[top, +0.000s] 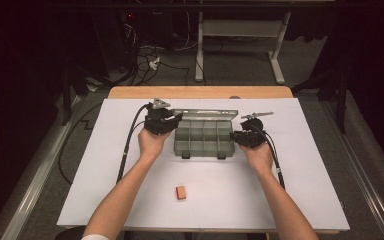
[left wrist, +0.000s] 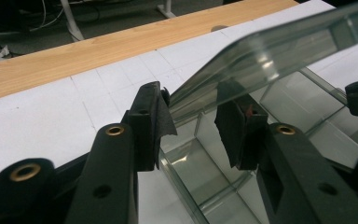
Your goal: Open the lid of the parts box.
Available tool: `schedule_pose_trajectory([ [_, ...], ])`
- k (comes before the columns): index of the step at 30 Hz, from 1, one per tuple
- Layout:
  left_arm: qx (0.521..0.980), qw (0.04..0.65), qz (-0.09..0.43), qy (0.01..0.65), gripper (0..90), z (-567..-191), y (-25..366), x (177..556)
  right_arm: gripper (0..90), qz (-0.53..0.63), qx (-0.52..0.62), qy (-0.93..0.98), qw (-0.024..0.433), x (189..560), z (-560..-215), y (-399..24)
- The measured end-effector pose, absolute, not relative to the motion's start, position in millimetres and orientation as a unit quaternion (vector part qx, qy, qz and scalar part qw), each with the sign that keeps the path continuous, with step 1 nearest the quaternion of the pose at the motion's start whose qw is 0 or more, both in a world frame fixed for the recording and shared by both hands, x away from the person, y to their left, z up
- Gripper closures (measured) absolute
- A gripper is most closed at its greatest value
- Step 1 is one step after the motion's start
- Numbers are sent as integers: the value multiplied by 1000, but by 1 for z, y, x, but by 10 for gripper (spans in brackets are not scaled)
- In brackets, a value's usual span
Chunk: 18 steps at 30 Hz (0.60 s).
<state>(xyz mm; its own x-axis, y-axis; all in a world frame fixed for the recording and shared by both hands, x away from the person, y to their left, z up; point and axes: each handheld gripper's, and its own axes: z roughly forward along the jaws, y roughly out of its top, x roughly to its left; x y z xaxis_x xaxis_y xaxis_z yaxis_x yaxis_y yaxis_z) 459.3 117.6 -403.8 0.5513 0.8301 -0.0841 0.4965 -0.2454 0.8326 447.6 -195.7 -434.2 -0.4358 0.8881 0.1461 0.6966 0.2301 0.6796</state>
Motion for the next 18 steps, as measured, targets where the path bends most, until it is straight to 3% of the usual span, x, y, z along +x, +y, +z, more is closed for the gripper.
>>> schedule_pose_trajectory([
  [18,754,432,181,461,657,-417,117,479,745,350,512,773,136,448,-434,-196],
])
